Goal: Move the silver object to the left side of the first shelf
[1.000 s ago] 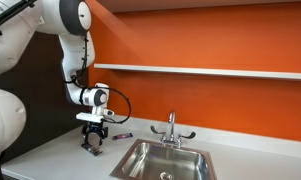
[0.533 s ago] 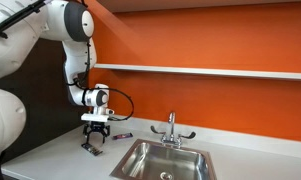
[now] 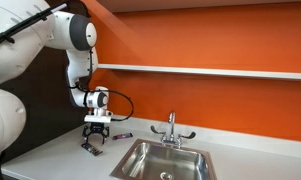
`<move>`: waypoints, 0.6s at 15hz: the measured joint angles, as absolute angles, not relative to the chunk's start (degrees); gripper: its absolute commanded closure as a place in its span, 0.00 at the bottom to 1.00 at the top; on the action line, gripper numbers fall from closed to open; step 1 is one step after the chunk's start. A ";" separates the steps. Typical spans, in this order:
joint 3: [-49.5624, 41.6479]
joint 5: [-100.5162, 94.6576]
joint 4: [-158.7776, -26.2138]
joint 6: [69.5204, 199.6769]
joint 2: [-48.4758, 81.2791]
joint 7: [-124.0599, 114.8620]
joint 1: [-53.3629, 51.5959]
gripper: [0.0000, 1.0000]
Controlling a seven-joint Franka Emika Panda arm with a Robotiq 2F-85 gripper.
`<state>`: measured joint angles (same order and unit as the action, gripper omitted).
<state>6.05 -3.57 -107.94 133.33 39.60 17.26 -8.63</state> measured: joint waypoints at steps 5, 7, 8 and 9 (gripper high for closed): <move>6.30 -5.35 -107.71 132.36 39.84 19.68 -8.63 0.00; 6.57 -5.93 -107.84 132.37 39.84 20.65 -8.62 0.00; 6.75 -6.17 -107.96 132.39 39.84 21.08 -8.62 0.00; 6.92 -6.44 -108.13 132.45 39.84 21.47 -8.63 0.00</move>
